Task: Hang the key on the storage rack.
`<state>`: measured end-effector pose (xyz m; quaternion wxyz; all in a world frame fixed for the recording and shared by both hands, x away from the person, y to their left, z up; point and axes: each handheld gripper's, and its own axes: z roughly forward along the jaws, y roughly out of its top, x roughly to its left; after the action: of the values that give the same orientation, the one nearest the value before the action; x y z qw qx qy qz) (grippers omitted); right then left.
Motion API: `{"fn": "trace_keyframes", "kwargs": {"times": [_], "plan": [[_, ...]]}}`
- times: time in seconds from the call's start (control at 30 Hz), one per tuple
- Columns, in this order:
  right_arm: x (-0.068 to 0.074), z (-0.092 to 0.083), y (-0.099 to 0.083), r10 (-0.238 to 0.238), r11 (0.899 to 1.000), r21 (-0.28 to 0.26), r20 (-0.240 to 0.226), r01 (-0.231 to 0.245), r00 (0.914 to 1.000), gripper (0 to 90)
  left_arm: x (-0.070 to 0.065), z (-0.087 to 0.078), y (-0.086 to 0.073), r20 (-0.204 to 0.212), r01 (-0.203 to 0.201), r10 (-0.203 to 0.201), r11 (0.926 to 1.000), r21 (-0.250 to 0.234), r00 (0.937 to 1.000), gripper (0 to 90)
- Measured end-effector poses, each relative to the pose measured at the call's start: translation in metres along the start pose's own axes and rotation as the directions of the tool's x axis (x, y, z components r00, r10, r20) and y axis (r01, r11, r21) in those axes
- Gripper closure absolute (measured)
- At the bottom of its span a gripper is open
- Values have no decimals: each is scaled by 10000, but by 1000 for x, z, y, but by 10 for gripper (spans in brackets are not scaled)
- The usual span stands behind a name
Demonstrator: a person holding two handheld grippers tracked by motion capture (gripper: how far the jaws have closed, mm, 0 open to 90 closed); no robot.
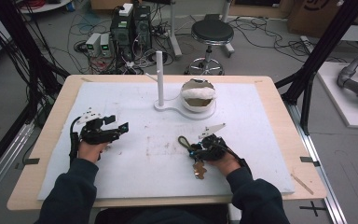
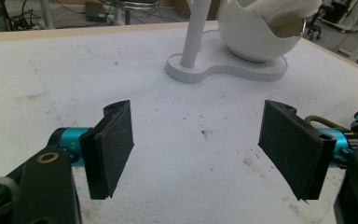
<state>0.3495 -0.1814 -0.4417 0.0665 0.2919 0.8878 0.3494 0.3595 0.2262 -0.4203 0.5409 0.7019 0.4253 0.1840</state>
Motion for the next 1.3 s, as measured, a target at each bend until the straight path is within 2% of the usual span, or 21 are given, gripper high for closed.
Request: {"fn": "trace_keyframes", "kwargs": {"times": [0.1, 0.27, 0.43, 0.53, 0.57, 0.6, 0.63, 0.67, 0.7, 0.73, 0.9, 0.93, 1.0, 1.03, 1.13, 1.17, 1.23, 1.27, 1.3], "plan": [[2, 1, 0, -71, 10000, -7, 91, 71, 9999, 679, 0, 0, 0, -8, 28, -28, 10000, -21, 10000, 259], [3, 0, 0, 13, 10000, 36, 135, -14, 9999, 733, 1, 0, 0, -7, 32, -32, 10000, -24, 10000, 260], [-1, 0, 1, 282, 9995, -97, -226, -285, 9993, 752, 2, -1, 0, -29, 54, -54, 10000, -50, 10000, 261], [-3, -6, 3, 396, 9956, -829, -538, -440, 9978, 756, 3, -1, 0, -88, 86, -87, 9999, -80, 9999, 264], [-3, -6, 3, 396, 9956, -829, -538, -440, 9978, 756, 3, -1, 0, -88, 86, -87, 9999, -80, 9999, 264], [-3, -11, 5, 418, 9889, -1401, -577, -496, 9975, 756, 4, -2, 0, -72, 124, -125, 9998, -128, 9999, 265], [-3, -13, 5, 387, 9850, -1657, -561, -475, 9977, 757, 4, -2, 0, -125, 100, -102, 9999, -112, 9999, 267], [-3, -16, 6, 371, 9812, -1876, -530, -464, 9979, 757, 5, -3, 0, -122, 128, -130, 9998, -128, 9998, 268], [-3, -16, 6, 371, 9812, -1876, -530, -464, 9979, 757, 5, -3, 0, -122, 128, -130, 9998, -128, 9998, 268], [-3, -19, 9, 315, 9745, -2208, -381, -392, 9988, 759, 5, -3, 0, -106, 149, -151, 9997, -184, 9998, 268], [-4, -27, 23, 243, 9530, -3016, -148, -276, 9996, 762, 6, -4, 1, -111, 194, -197, 9995, -257, 9997, 272], [-4, -27, 23, 243, 9530, -3016, -148, -276, 9996, 762, 7, -5, 1, -135, 190, -194, 9995, -254, 9997, 272], [-4, -30, 36, 198, 9438, -3300, -66, -208, 9998, 762, 7, -5, 1, -125, 238, -242, 9993, -282, 9996, 272], [-4, -30, 36, 198, 9438, -3300, -66, -208, 9998, 762, 8, -5, 1, -121, 234, -238, 9993, -306, 9996, 272], [-2, -32, 56, 21, 9300, -3675, 94, 15, 10000, 764, 8, -5, 1, -115, 242, -245, 9992, -321, 9996, 273], [-2, -32, 56, 21, 9300, -3675, 94, 15, 10000, 764, 8, -5, 1, -120, 241, -245, 9992, -316, 9996, 273], [-2, -34, 67, -41, 9212, -3889, 196, 115, 9998, 766, 8, -5, 1, -110, 255, -259, 9991, -345, 9996, 273], [-2, -34, 78, -111, 9164, -3996, 321, 231, 9994, 767, 8, -5, 1, -96, 253, -256, 9990, -359, 9996, 273], [-2, -34, 78, -111, 9164, -3996, 321, 231, 9994, 767, 8, -6, 1, -94, 241, -245, 9991, -356, 9997, 273]]}}
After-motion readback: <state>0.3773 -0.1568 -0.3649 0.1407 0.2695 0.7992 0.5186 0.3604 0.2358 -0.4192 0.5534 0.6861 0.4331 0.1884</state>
